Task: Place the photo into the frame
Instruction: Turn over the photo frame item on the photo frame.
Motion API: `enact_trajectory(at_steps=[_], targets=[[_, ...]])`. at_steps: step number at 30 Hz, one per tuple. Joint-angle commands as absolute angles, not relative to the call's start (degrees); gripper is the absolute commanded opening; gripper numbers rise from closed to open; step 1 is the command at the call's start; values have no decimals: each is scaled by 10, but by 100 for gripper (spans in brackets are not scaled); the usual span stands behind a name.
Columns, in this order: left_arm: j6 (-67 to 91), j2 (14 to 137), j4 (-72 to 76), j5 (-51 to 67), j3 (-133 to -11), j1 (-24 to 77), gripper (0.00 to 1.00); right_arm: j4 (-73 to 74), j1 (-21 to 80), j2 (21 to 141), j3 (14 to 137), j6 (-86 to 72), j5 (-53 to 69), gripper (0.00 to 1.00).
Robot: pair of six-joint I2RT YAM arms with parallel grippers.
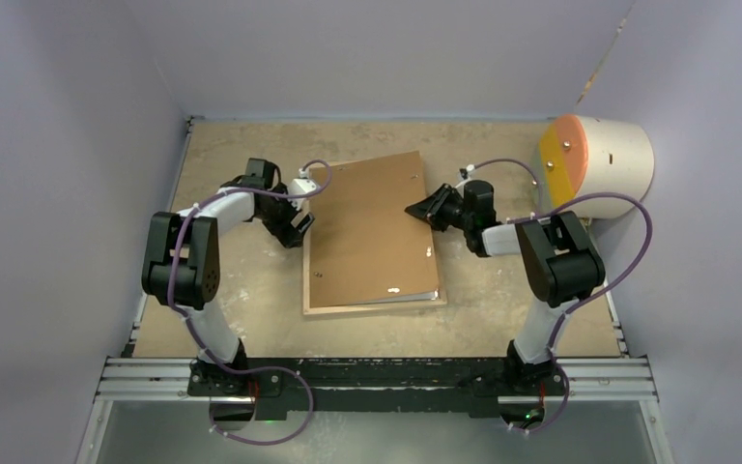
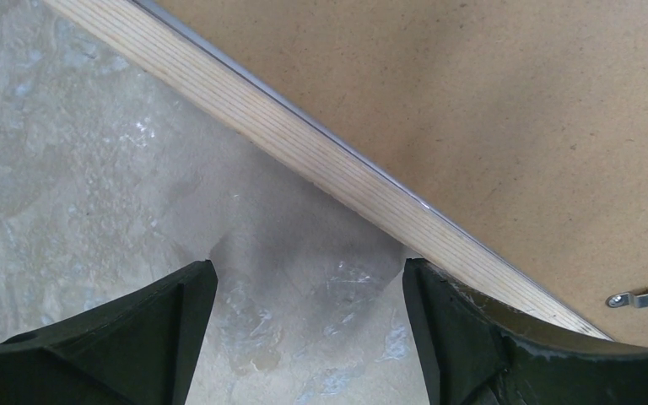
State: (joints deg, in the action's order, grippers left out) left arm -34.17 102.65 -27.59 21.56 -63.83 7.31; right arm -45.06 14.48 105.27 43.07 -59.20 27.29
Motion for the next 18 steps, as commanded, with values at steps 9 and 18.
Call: enact_trajectory(at_steps=[9, 18], targets=[[-341, 1023, -261, 233, -644, 57, 85, -121, 230, 1008, 565, -413, 110, 40], [-348, 1006, -269, 238, -643, 41, 85, -39, 265, 1021, 614, -383, 50, 99]])
